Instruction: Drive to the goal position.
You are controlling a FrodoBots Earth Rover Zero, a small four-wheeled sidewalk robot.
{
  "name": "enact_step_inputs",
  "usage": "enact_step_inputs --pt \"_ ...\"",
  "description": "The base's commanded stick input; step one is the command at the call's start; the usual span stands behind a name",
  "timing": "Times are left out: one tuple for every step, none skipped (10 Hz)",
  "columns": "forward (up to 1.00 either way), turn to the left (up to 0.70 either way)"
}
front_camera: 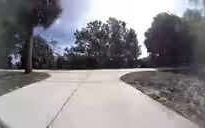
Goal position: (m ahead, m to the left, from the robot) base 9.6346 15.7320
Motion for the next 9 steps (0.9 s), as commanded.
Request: enact_step_inputs --pt "0.85 0.0" --pt "0.85 0.0" --pt "0.85 0.0" --pt "0.85 0.0" --pt "0.85 0.0" --pt "0.85 0.0" --pt "0.85 0.0" --pt "0.85 0.0" --pt "0.85 0.0"
